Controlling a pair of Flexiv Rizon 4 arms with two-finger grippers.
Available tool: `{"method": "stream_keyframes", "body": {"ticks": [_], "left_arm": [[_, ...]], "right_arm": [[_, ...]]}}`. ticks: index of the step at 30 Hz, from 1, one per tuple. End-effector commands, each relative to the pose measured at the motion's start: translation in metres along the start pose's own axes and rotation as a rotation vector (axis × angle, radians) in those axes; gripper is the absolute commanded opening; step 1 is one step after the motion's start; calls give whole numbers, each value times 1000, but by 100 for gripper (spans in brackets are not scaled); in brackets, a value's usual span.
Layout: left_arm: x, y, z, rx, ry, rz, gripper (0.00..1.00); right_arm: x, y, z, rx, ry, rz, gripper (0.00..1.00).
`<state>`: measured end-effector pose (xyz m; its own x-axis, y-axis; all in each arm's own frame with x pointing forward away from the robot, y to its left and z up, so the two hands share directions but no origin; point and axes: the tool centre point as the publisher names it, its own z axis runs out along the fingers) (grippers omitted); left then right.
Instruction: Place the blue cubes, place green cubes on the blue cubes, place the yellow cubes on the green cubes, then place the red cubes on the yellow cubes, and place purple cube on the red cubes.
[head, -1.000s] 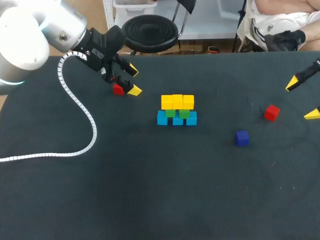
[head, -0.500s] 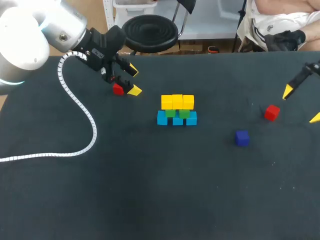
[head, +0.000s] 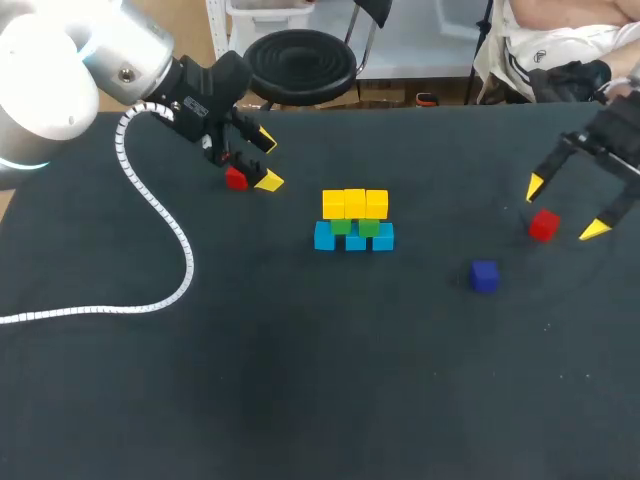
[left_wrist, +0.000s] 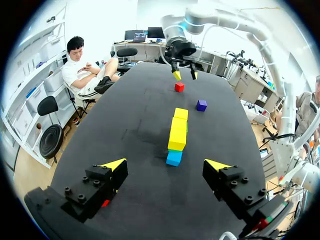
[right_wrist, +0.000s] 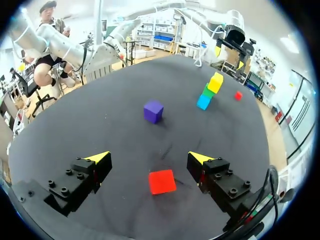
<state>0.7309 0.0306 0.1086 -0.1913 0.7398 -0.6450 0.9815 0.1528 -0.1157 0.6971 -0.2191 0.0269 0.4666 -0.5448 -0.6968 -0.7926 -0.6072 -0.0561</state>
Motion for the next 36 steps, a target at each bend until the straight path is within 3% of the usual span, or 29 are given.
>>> {"method": "stream_keyframes", "body": {"ticks": [1, 13, 20, 21, 22, 24, 31, 33, 34, 35, 36], "left_arm": [[0, 0, 0, -1, -1, 1, 100], [0, 0, 0, -1, -1, 1, 100], [0, 0, 0, -1, -1, 1, 100], [0, 0, 0, -1, -1, 1, 100], [0, 0, 0, -1, -1, 1, 100], [0, 0, 0, -1, -1, 1, 100], [0, 0, 0, -1, -1, 1, 100], [0, 0, 0, -1, -1, 1, 100], [0, 0, 0, -1, -1, 1, 100], [0, 0, 0, -1, -1, 1, 100], [0, 0, 0, -1, -1, 1, 100]], "right_arm": [[16, -9, -2, -146, -85, 20, 100], [13, 2, 5, -149, -90, 51, 100], [2, 11, 9, -97, -60, 82, 99], [1, 11, 9, -95, -58, 83, 92], [0, 12, 10, -88, -53, 88, 50], [0, 13, 10, -80, -47, 100, 41], [5, 9, 15, -66, -43, 122, 46], [6, 7, 17, -65, -42, 123, 84], [6, 6, 18, -65, -42, 124, 98], [6, 6, 19, -64, -39, 127, 100], [7, 5, 19, -58, -35, 132, 95]]}}
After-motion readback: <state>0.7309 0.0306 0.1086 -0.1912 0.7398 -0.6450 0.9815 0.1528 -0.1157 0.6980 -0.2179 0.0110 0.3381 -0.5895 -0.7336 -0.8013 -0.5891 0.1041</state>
